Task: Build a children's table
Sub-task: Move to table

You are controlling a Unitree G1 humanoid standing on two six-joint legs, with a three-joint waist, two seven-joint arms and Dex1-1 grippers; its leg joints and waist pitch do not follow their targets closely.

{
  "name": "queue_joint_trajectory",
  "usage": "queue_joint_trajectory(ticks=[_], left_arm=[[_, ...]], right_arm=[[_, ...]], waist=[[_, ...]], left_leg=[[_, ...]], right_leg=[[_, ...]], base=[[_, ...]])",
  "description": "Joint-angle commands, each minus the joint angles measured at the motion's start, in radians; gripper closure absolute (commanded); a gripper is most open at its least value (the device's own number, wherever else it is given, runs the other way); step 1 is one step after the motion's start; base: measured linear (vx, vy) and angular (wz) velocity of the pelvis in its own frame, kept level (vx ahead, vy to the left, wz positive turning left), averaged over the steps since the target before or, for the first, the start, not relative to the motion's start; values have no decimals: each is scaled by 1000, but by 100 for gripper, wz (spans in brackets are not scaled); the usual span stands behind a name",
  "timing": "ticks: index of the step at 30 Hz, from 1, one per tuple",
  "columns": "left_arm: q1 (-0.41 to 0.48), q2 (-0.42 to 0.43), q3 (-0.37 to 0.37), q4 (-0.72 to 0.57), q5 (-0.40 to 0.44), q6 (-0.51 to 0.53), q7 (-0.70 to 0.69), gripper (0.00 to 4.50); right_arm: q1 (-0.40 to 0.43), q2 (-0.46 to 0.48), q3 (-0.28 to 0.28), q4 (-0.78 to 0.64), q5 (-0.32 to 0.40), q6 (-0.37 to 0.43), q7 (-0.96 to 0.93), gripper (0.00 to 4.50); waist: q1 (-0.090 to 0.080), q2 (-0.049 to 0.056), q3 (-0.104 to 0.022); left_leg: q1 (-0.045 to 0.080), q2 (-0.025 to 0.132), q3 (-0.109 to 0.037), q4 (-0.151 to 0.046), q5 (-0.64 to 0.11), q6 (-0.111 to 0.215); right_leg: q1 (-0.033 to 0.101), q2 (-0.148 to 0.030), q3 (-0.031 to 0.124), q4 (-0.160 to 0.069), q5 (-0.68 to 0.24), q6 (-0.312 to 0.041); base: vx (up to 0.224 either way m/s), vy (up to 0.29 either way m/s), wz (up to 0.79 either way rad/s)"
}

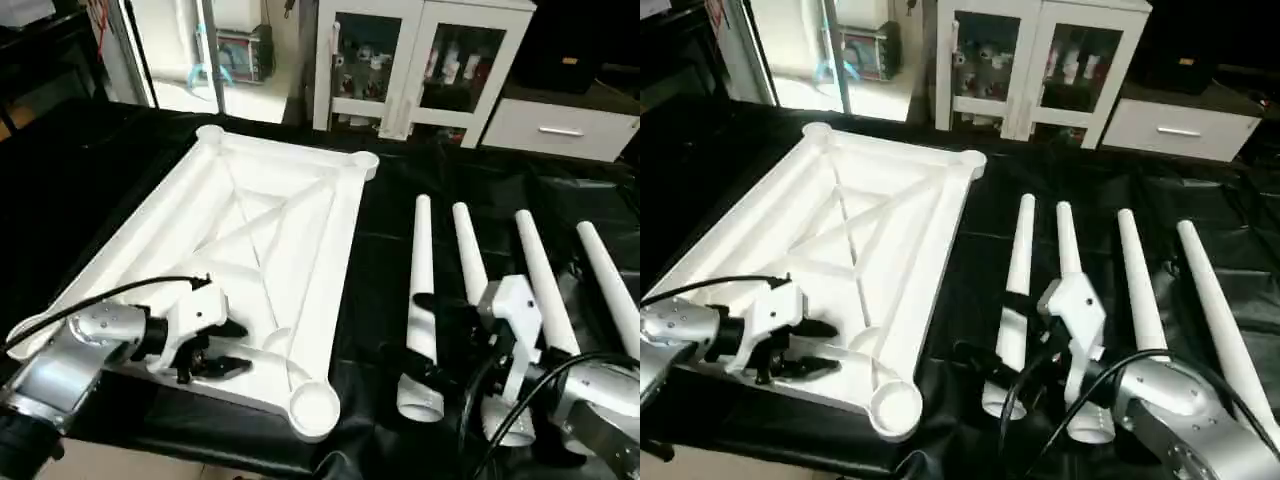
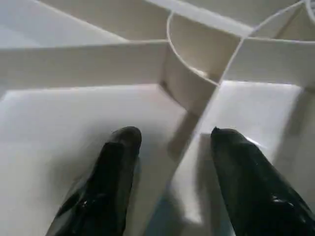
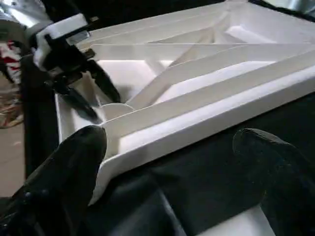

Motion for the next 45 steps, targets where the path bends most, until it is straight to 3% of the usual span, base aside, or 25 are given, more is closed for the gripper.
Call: queue_joint_trajectory(ticks=[1,5,9,10,11,12,13,18,22,28,30,33,34,38,39,43,45], left_arm=[[8,7,-21,8,21,-3,2,217],[4,-4,-26,0,36,6,9,251],[3,-13,-41,-18,56,14,13,286],[-5,-38,-44,-16,64,15,40,295],[-5,-38,-44,-16,64,15,40,299],[-12,-52,-52,-18,77,21,58,304],[-15,-59,-59,-17,89,18,66,316],[-58,-110,-77,42,165,-5,149,355],[-80,-130,-71,64,182,17,188,382],[-144,-135,-53,173,239,-57,256,399],[-162,-126,-49,225,261,-114,280,403],[-167,-117,-49,245,269,-173,283,417],[-167,-114,-32,261,235,-227,247,420],[-162,-115,-14,274,183,-269,181,439],[-158,-114,-12,273,170,-284,156,443],[-139,-105,-23,272,142,-362,94,447],[-133,-106,-28,266,134,-389,78,447]], right_arm=[[4,-17,13,4,-16,19,-6,0],[27,-56,4,-22,21,64,21,0],[45,-98,11,-30,16,80,53,0],[45,-95,25,-30,47,98,76,0],[45,-95,25,-30,47,98,76,0],[47,-101,40,-29,46,96,89,0],[49,-102,47,-24,33,90,86,0],[42,-88,49,-22,12,87,45,0],[42,-80,34,-21,6,81,31,0],[20,-54,18,7,-24,69,-26,0],[9,-52,13,27,-38,57,-38,0],[-1,-49,12,35,-51,53,-51,0],[-14,-46,12,46,-58,52,-59,0],[-22,-45,12,54,-60,55,-58,0],[-22,-45,14,55,-63,54,-56,0],[-25,-46,20,66,-73,45,-53,0],[-26,-46,21,68,-75,43,-52,0]], waist=[[-2,7,-37],[-2,13,-37],[-1,8,-34],[2,31,-34],[1,20,-32],[2,26,-34],[1,19,-34],[6,28,-36],[5,21,-36],[-3,17,-35],[-11,9,-38],[-17,13,-40],[-19,2,-40],[-15,7,-44],[-15,3,-48],[-16,-8,-60],[-13,-10,-54]], left_leg=[[0,85,-28,-110,-169,-1],[-1,85,-29,-109,-159,2],[-3,85,-28,-110,-173,7],[-1,84,-30,-109,-190,2],[-3,87,-31,-111,-200,2],[-2,86,-32,-110,-201,0],[-3,86,-30,-109,-191,5],[-5,83,-27,-107,-157,12],[-7,82,-28,-108,-157,19],[-10,80,-31,-111,-159,19],[-14,78,-30,-110,-137,26],[-14,79,-30,-107,-121,34],[-15,78,-28,-106,-114,40],[-12,81,-25,-103,-56,55],[-11,82,-25,-99,-8,68],[-19,78,-23,-86,111,126],[-18,80,-19,-86,94,149]], right_leg=[[25,-96,59,-75,-150,-219],[27,-97,60,-75,-127,-217],[30,-100,61,-80,-162,-213],[27,-101,62,-83,-179,-216],[29,-100,62,-85,-186,-219],[29,-100,62,-84,-187,-221],[31,-100,63,-84,-181,-222],[31,-101,65,-90,-214,-208],[30,-100,64,-95,-266,-187],[26,-98,62,-100,-320,-153],[29,-97,60,-96,-278,-159],[30,-98,60,-92,-230,-172],[31,-98,60,-93,-223,-173],[30,-101,59,-81,-140,-198],[31,-99,57,-70,-41,-216],[37,-98,53,-47,162,-247],[34,-101,52,-51,139,-257]], base=[[0,0,0],[0,0,0],[0,0,0],[0,0,0],[0,0,0],[0,0,0],[0,0,0],[0,0,0],[0,0,0],[0,0,0],[0,0,0],[0,0,0],[0,0,0],[0,0,0],[0,0,0],[0,0,0],[0,0,0]])
